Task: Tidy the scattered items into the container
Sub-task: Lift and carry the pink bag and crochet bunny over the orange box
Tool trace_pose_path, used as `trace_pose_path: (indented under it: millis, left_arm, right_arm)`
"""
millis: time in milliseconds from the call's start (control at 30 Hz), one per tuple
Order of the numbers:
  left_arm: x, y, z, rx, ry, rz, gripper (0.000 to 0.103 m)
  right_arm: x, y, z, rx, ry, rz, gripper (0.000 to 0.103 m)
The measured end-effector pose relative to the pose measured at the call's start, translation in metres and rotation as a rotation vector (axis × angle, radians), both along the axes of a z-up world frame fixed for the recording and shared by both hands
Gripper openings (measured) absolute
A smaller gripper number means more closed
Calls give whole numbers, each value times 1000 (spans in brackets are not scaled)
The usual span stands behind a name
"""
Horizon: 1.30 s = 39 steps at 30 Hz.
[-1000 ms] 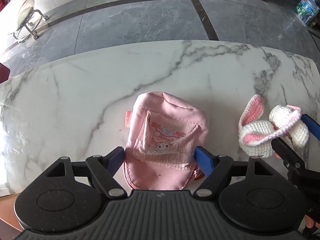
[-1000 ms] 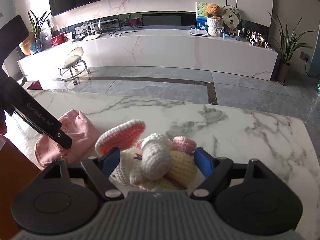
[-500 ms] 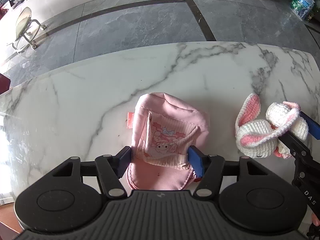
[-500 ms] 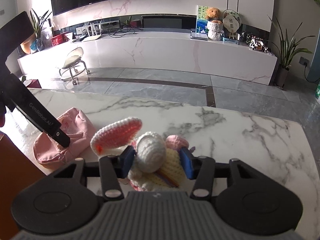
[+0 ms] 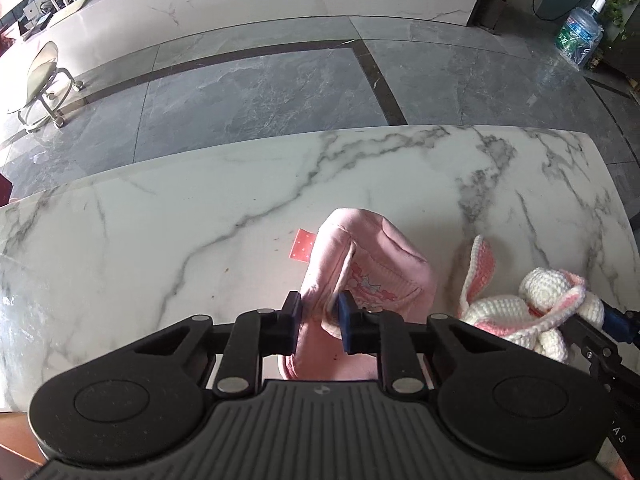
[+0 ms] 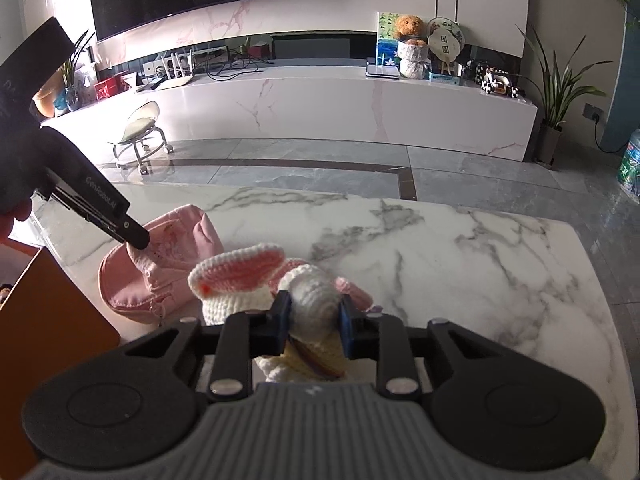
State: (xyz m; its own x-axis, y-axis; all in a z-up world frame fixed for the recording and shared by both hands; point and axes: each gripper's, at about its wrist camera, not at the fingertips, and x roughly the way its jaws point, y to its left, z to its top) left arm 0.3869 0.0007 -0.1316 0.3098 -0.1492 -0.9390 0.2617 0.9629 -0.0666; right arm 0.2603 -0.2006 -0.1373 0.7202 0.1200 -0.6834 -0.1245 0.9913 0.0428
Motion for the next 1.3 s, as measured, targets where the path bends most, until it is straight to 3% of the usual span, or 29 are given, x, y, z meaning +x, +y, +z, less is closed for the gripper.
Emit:
trace_pose_path:
  millis: [300, 533, 567, 600, 933, 967, 1033, 1100, 1300]
  left_arm:
    - [-41, -57, 5, -62, 18, -137, 21]
    - [-95, -66, 29, -87, -38, -146, 19]
    - [-103, -68, 32, -91, -46, -147, 17]
    - [-111, -69, 36, -94, -54, -149, 1]
    - [-170, -61, 58, -63, -122, -130, 1]
    - [-174, -59, 58, -62, -132, -126, 5]
    - [-181, -59, 56, -53, -158, -119, 29]
    - [-187, -60, 53, -44, -184, -112, 66]
    - [-176, -65, 29, -69, -158, -28, 75]
  right_arm:
    - [-58, -39, 8, 10, 16, -111, 27]
    - [-103, -61, 24, 41, -4, -168, 27]
    - [-108, -62, 27, 42, -8, -170, 27]
    - [-113, -63, 30, 43, -13, -172, 27]
    - [-157, -53, 51, 45, -49, -155, 27]
    - [-161, -52, 50, 44, -46, -157, 27]
    - [-168, -52, 48, 51, -40, -163, 27]
    - [-174, -53, 46, 62, -35, -167, 27]
    - [-175, -54, 41, 52, -39, -167, 27]
